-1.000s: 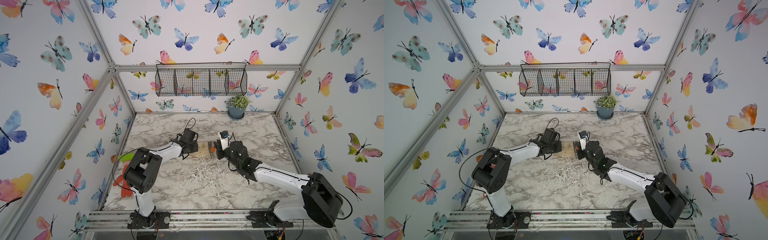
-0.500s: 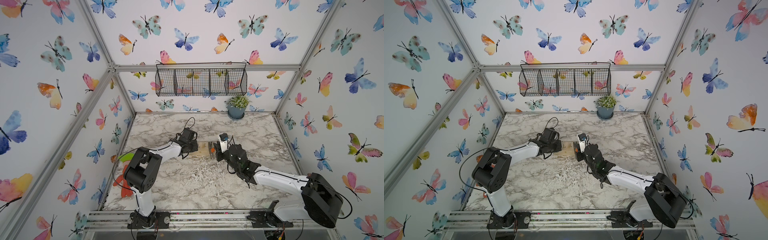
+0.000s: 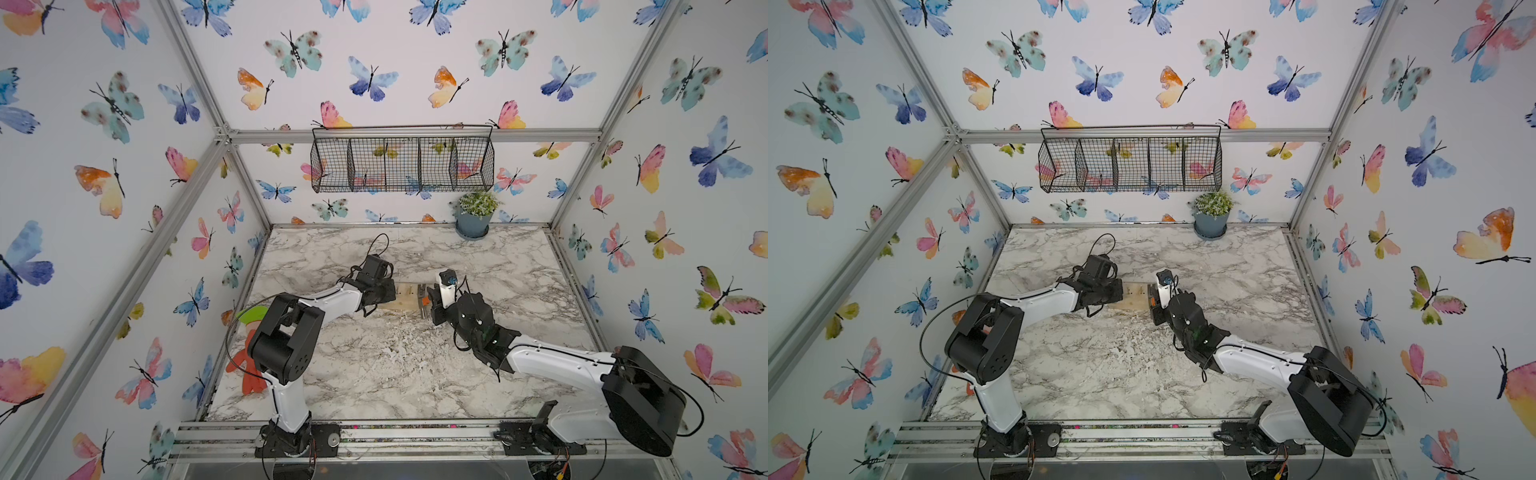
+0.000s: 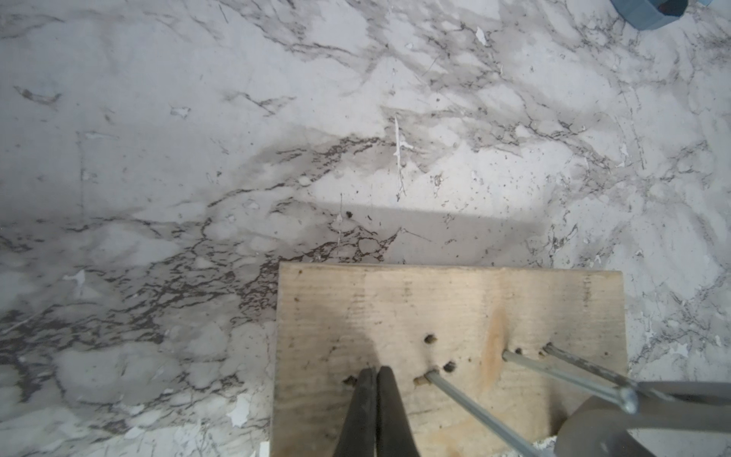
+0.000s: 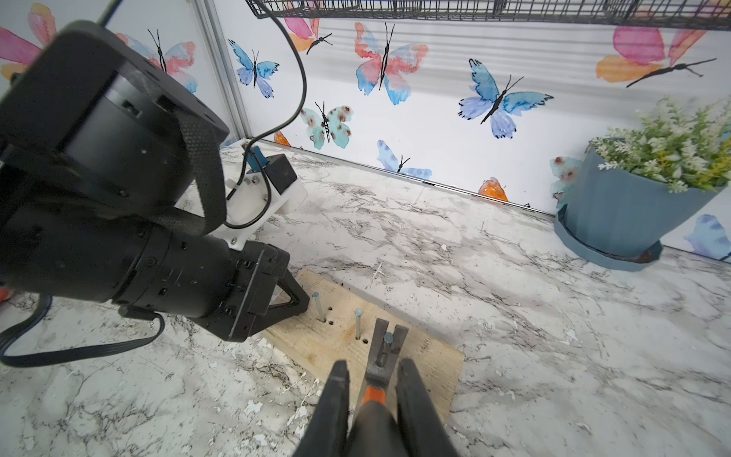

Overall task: Use a claw hammer to pull out a nail
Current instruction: Remove the nail from the mounting plate.

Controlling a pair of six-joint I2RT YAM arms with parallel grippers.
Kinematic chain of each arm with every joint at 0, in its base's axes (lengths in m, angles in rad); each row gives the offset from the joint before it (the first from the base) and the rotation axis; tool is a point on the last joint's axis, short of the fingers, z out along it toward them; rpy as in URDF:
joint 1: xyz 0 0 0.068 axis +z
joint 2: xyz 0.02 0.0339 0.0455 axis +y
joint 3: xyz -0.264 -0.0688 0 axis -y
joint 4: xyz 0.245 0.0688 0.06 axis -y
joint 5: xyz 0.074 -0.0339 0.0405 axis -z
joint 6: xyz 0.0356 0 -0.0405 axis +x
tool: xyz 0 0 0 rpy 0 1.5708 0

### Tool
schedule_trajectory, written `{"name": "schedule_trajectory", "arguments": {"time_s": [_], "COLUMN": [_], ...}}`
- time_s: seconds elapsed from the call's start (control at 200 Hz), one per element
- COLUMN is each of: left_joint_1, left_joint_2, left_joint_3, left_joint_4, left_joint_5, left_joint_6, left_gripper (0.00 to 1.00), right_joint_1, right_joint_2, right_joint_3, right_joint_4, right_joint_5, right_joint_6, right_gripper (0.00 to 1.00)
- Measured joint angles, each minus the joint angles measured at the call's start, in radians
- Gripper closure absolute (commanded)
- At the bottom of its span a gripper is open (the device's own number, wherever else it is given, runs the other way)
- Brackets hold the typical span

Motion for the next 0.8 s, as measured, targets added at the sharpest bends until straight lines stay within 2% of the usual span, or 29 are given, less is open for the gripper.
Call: {"name": "schedule_trajectory", "arguments": {"time_s": [0.27,0.556,0.801], "left_joint_1": [0.0,-0.005,-0.014], "left_joint_2": [0.004,0.021,0.021], "left_joint_3": [0.079,0.174,0.206], "left_joint_4": [-0.095,-0.243,-0.334], "left_joint_5": [-0.008,-0.026,-0.045], "left_joint_6": [0.031,0.088,0.116], "left_gripper": [1.0,0.76,0.72], "right_joint_1": [0.0,0.0,0.0], "right_joint_2": [0.006,0.033,0.042], "right_joint_3": [0.029,0.08,0.092], "right_joint_4": [-0.041,-0.086,-0.095], "right_joint_5": [0.004,0.011,0.011], "right_joint_6": [0.003,0.001,0.0], "right_gripper": [0.97,0.97,0.97]}}
